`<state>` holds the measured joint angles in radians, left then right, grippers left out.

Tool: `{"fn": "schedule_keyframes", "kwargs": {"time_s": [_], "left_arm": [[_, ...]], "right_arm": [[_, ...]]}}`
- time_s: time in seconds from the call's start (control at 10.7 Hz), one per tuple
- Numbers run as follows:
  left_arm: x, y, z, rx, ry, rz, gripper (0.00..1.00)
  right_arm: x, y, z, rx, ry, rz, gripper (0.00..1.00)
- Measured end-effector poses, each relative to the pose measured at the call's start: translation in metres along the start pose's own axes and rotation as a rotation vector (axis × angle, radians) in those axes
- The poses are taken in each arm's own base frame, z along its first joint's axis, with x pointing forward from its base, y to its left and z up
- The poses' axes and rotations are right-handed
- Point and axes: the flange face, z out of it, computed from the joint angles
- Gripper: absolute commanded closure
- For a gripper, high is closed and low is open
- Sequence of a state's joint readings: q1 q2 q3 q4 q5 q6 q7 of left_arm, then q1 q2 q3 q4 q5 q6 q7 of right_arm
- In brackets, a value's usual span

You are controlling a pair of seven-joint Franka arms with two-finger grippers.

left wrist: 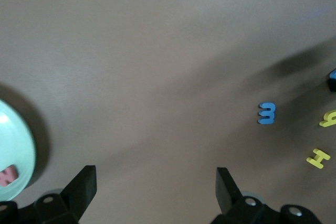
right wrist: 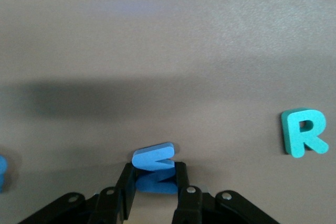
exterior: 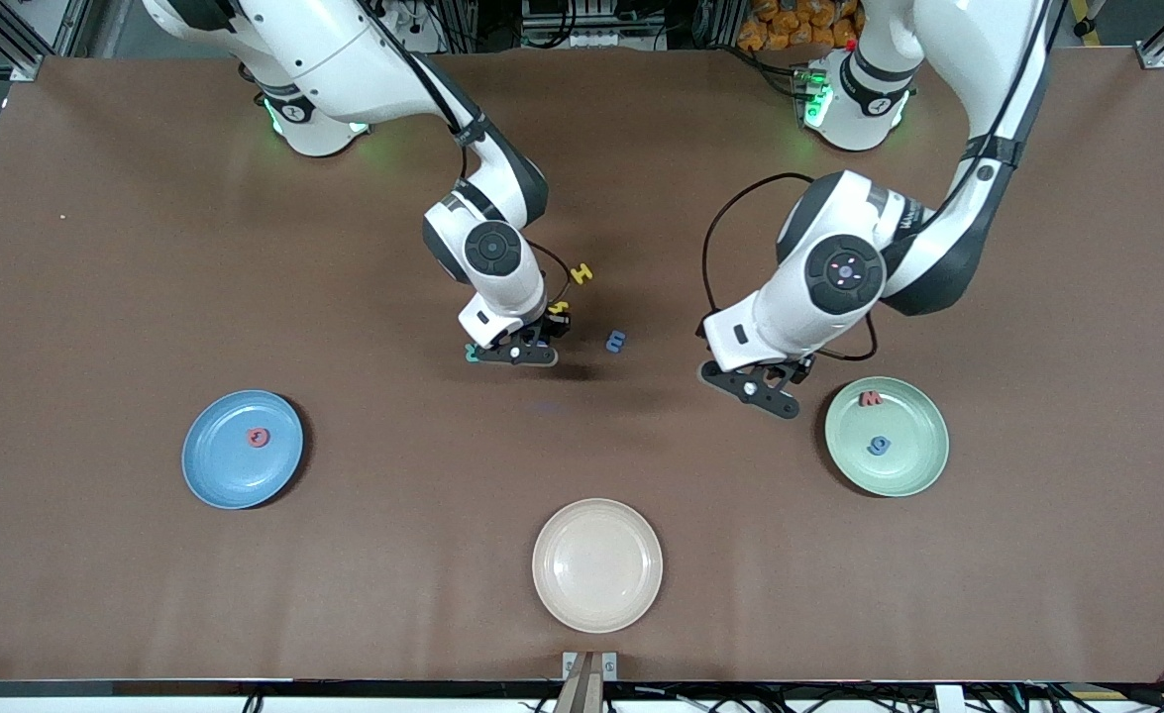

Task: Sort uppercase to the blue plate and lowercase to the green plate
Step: 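Carry the blue W toward the blue plate while the left gripper reaches the m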

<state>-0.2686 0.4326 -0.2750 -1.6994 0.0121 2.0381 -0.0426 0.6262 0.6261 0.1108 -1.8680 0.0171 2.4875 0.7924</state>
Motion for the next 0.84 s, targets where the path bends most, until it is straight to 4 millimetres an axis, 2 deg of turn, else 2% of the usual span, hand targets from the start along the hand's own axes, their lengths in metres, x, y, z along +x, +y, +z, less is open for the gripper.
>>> {"fn": "schedule_keyframes", "kwargs": {"time_s": [0.19,0.37,0.56,0.65,0.84], "left_arm": [[0.003,0.019,0.019,-0.012,-0.007,0.029,0.0],[0.008,0.048,0.036,-0.036,0.02,0.033,0.0],[0.011,0.081,0.062,-0.055,0.029,0.014,0.01],[0.01,0.097,0.075,-0.05,0.026,0.01,0.06],[0.006,0.129,0.099,-0.033,0.023,0.009,0.1]], "right_arm": [[0.01,0.009,-0.001,0.0,0.007,0.025,1.0],[0.037,0.034,-0.008,0.004,0.019,0.079,1.0],[0.076,0.078,-0.035,-0.013,0.006,0.099,1.0],[0.096,0.107,-0.055,-0.034,-0.02,0.079,1.0],[0.137,0.183,-0.093,-0.046,-0.057,0.007,1.0]]}}
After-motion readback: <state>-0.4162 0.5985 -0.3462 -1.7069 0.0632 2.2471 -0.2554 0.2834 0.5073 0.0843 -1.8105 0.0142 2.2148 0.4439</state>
